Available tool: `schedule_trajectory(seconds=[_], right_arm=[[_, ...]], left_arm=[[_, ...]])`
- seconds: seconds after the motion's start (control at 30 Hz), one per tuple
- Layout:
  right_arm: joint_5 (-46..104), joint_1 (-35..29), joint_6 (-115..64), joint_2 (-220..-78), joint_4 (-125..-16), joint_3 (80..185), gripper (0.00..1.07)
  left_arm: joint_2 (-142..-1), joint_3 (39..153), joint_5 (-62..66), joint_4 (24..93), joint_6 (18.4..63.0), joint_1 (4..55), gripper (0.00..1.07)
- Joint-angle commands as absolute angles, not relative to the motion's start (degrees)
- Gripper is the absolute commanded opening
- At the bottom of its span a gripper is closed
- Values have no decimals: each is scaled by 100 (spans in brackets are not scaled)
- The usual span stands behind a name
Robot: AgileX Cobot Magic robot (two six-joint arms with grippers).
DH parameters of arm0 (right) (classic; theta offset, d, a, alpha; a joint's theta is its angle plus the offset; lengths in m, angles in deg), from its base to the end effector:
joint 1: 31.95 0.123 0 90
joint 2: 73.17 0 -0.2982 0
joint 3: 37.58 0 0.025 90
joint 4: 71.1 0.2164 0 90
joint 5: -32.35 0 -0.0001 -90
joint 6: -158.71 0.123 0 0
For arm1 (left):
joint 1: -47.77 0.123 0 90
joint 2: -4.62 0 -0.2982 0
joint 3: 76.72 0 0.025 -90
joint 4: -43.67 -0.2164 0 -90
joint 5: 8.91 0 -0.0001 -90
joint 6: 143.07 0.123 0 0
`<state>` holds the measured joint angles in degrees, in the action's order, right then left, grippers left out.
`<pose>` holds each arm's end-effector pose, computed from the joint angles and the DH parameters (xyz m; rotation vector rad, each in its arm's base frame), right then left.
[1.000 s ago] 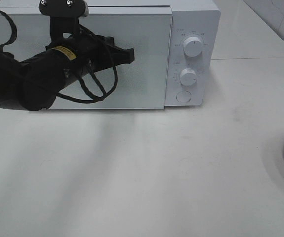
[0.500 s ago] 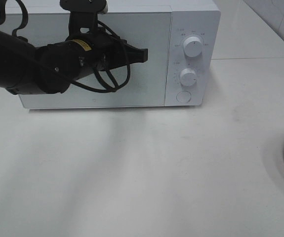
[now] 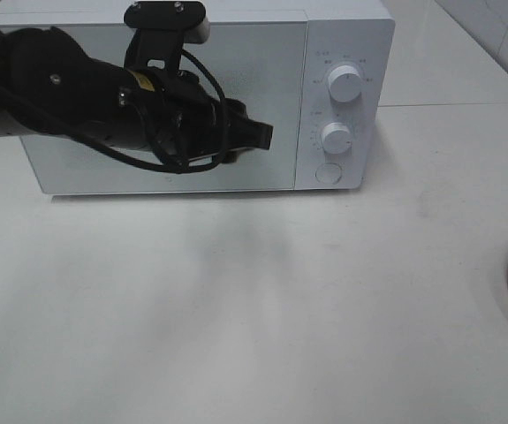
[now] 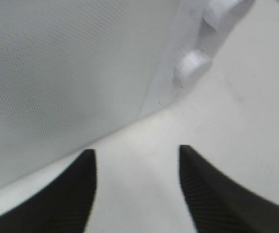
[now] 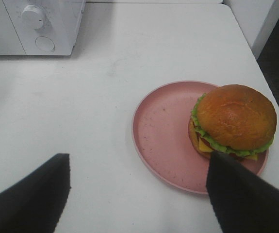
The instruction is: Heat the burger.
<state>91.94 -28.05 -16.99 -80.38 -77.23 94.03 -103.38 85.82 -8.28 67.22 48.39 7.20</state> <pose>-0.0197 -0.0127 0.2514 0.0114 2.0061 -0.0358 0.2900 -0.2491 0.2290 0.5555 2.1787 -0.5121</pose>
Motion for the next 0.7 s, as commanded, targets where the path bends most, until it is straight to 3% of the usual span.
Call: schedule_trajectory(seconds=[0.03, 0.23, 0.43, 0.5, 0.7], right_arm=[[9177, -2851, -1710, -7890, -7746, 9385, 76], [9177, -2851, -1710, -7890, -7746, 9385, 76], [9177, -2851, -1710, -7890, -7746, 9385, 76], [9177, -2851, -1710, -7890, -7746, 9385, 76], [9177, -2851, -1710, -7890, -7746, 9385, 76]], left_arm=[[-10057, 8553, 261, 6361, 4850, 692, 98], [-9662, 8553, 2174, 6006, 4833, 692, 101], [-9375, 8553, 3057, 5839, 4598, 904, 101], [-9232, 8553, 3549, 5788, 4334, 1339, 101], [-8997, 8553, 4374, 5713, 4294, 2204, 101]])
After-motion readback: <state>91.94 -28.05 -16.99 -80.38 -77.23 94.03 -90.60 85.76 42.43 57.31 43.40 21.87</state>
